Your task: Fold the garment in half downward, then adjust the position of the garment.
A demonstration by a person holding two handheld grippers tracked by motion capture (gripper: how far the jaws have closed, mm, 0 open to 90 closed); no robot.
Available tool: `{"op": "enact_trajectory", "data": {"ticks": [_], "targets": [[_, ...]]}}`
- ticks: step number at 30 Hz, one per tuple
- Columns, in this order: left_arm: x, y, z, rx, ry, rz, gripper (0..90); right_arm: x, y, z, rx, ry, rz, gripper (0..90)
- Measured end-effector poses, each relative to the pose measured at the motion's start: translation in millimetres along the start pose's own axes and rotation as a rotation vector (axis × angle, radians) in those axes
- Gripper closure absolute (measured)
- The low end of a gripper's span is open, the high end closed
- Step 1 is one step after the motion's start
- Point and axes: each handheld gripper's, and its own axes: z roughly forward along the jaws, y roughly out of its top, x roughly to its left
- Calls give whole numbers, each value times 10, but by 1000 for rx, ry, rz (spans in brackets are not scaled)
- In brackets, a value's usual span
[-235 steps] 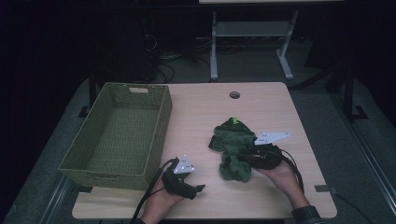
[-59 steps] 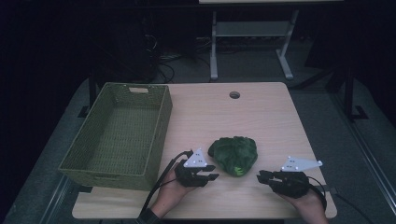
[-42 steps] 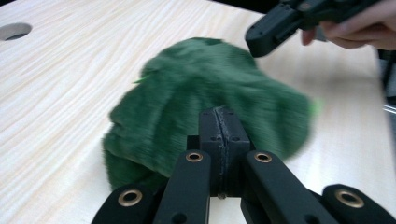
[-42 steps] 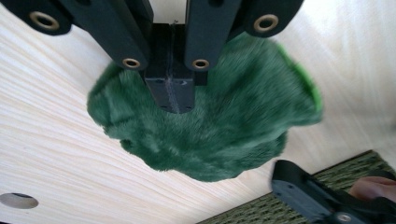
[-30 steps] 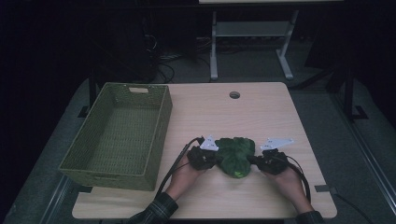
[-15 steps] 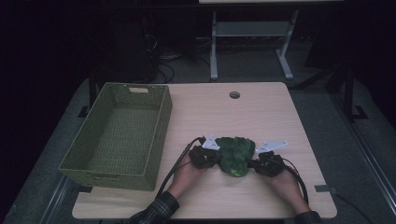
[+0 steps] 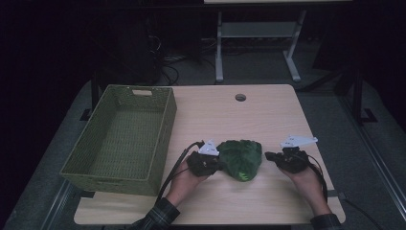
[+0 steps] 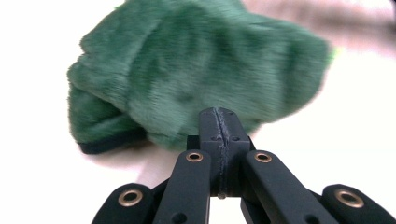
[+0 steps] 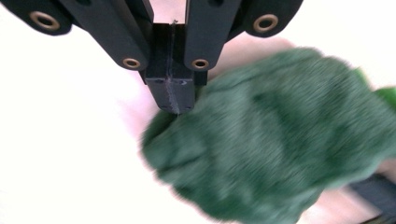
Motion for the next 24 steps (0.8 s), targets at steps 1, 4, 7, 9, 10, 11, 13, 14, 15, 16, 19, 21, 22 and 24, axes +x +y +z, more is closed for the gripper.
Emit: {"op": "enact_trajectory", "data": {"ticks": [1,4,7,9,10,11,13,14,15,16,19,21,22,24], "targets": [[-27,-5,-15,4,-7,7,896,-30,28,-4,-11,-2,6,900],[-102,-27,-19,1,-26,7,896,-112,139,47,-19,-10,10,900],[-157,-41,20,4,-58,2,896,-172,250,128,-32,-13,14,900],[-198,-40,67,6,-74,1,896,-201,315,188,-30,3,31,900],[-219,-36,93,9,-79,6,896,-215,349,231,-30,3,21,900],[-243,-31,122,7,-87,3,896,-219,377,270,-40,10,18,900],[-282,-19,182,19,-102,21,896,-232,447,379,-27,16,15,900],[-300,-16,204,20,-106,22,896,-236,476,425,-31,15,6,900],[-312,-10,230,29,-111,36,895,-238,491,454,-42,17,4,900],[-332,-6,259,33,-116,38,895,-240,515,493,-40,29,18,900],[-377,10,347,37,-123,50,895,-266,584,626,-29,32,-1,900],[-381,18,400,33,-127,41,895,-275,600,699,-29,47,-3,900],[-364,21,424,32,-133,39,895,-289,605,746,-9,50,-3,900],[-336,20,459,26,-126,29,896,-302,592,806,5,58,2,900]]}}
